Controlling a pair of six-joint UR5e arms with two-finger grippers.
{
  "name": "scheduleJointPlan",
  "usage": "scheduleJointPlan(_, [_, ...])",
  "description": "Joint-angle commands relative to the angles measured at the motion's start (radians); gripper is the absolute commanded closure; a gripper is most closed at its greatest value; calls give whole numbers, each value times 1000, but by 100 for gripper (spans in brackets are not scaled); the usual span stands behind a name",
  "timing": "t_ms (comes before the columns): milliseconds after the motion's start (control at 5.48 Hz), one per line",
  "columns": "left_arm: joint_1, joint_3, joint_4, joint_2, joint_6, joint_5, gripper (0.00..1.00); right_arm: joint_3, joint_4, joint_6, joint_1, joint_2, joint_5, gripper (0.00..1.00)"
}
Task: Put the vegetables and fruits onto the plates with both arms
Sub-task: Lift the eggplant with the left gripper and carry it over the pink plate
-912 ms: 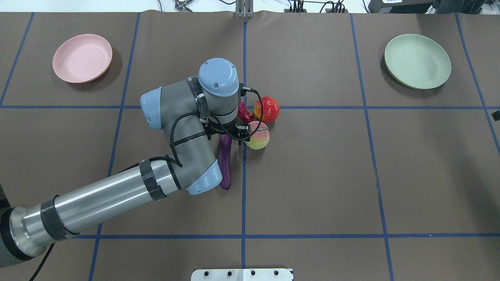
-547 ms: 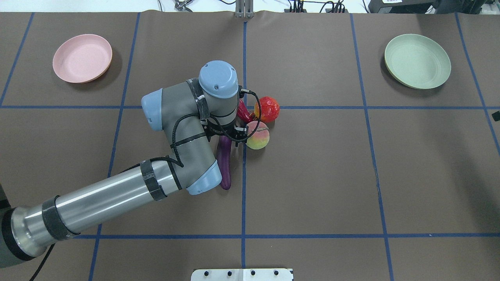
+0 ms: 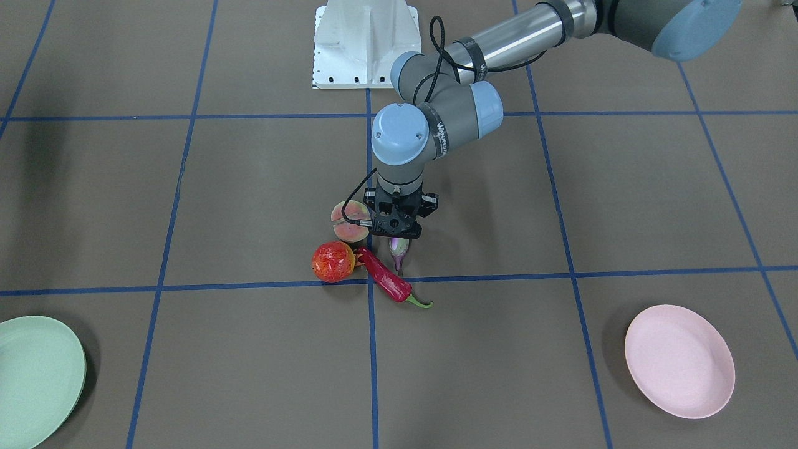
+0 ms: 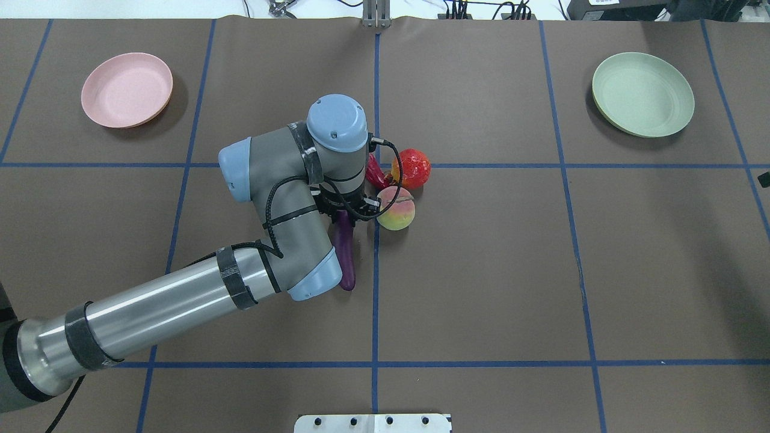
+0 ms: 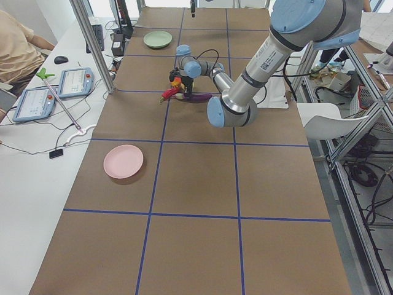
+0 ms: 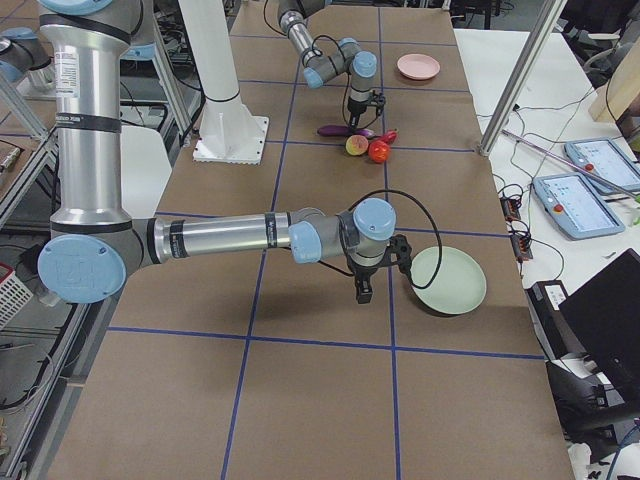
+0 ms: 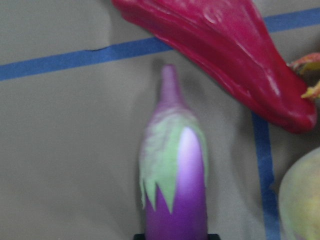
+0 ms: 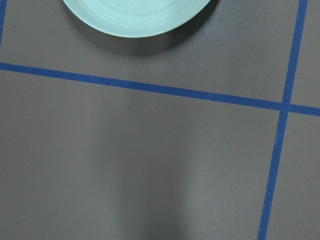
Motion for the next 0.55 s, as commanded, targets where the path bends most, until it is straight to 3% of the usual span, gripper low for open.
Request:
scheduleJointPlan(0, [-105, -80, 57, 16, 0, -67, 100, 0, 9, 0, -3, 1, 30, 0])
scheduleJointPlan(182, [-207, -203, 166, 112, 8, -176, 100, 0, 50, 3, -14, 1, 35, 0])
scheduleJointPlan(365, [-299, -288, 190, 239, 9, -234, 100, 0, 61, 12, -44, 4, 58, 0])
